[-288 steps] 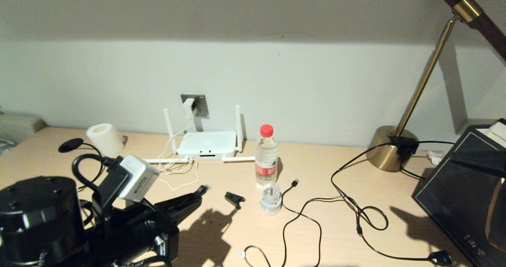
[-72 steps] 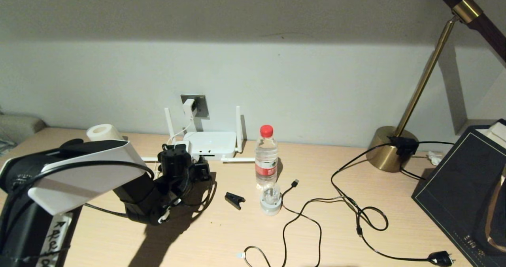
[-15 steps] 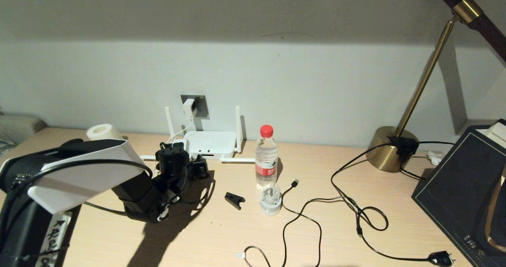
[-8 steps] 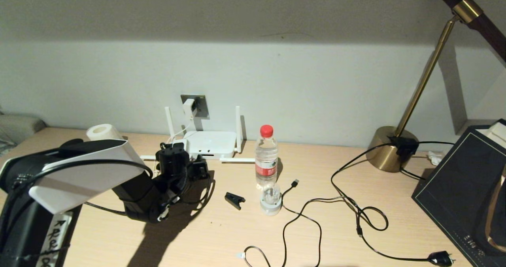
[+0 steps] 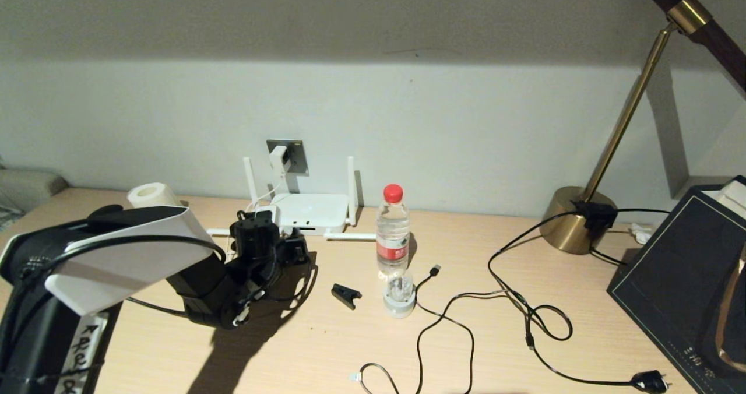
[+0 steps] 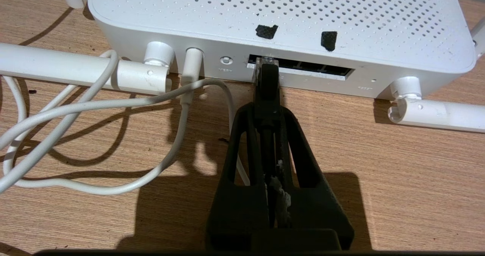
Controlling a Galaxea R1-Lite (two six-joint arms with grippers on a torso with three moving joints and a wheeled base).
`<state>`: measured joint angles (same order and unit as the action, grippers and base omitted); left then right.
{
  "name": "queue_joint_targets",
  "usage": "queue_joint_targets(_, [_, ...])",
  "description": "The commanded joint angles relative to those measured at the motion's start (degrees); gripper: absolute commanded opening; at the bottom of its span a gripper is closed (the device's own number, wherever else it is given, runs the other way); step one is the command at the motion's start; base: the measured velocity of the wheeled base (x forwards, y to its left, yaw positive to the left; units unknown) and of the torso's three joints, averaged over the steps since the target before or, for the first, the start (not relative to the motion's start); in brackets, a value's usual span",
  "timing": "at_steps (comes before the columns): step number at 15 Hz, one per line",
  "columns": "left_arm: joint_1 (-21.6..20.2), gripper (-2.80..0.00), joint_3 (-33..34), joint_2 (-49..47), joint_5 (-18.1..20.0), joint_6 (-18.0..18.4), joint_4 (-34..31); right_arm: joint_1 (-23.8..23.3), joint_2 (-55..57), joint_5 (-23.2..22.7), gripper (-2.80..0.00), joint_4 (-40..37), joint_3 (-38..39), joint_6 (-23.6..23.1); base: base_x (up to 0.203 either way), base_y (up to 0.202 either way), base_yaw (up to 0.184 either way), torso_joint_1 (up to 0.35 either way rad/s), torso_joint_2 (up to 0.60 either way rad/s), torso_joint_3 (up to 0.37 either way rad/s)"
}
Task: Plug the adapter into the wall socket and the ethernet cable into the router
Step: Plug cable into router interface
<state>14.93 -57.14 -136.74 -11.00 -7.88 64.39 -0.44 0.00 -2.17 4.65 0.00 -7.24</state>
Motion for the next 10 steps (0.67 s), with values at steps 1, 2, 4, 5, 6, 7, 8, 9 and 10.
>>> queue_joint_targets(1, [-0.08,-2.8,-0.4,-0.28,0.01,-0.04,0.38,0.0,0.09,-0.03,-2.8,0.09,2.0,-0.06,0.0,0.0,0.0,0.0,0.0,0.0])
queue_joint_targets(2, [-0.17,-2.8,-0.43,-0.43,0.01,-0.04,0.38,0.0,0.09,-0.03,-2.8,0.09,1.95,-0.06,0.0,0.0,0.0,0.0,0.0,0.0])
queue_joint_targets(4, [-0.18,-2.8,-0.43,-0.64,0.12,-0.02,0.38,0.0,0.09,-0.03,-2.8,0.09,1.94,-0.06,0.0,0.0,0.0,0.0,0.0,0.0])
queue_joint_targets(5, [-0.26,-2.8,-0.52,-0.81,0.19,0.0,0.38,0.0,0.09,-0.03,-2.8,0.09,2.02,-0.06,0.0,0.0,0.0,0.0,0.0,0.0])
queue_joint_targets(6, [-0.26,-2.8,-0.61,-0.89,0.19,0.05,0.38,0.0,0.09,-0.03,-2.8,0.05,2.02,-0.06,0.0,0.0,0.0,0.0,0.0,0.0])
queue_joint_targets(7, [-0.26,-2.8,-0.87,-0.89,0.19,0.05,0.38,0.0,0.09,-0.03,-2.8,0.09,2.02,-0.06,0.0,0.0,0.0,0.0,0.0,0.0])
queue_joint_targets(8, [-0.26,-2.8,-0.87,-0.81,0.19,0.05,0.38,0.0,0.09,-0.03,-2.8,0.09,1.94,-0.06,0.0,0.0,0.0,0.0,0.0,0.0])
queue_joint_targets(9, [-0.26,-2.8,-0.87,-0.81,0.19,0.05,0.38,0.0,0.09,-0.03,-2.8,0.02,2.01,-0.06,0.0,0.0,0.0,0.0,0.0,0.0])
queue_joint_targets(10, [-0.26,-2.8,-0.87,-0.81,0.19,0.05,0.43,0.0,0.09,-0.03,-2.8,0.09,2.02,-0.06,0.0,0.0,0.0,0.0,0.0,0.0])
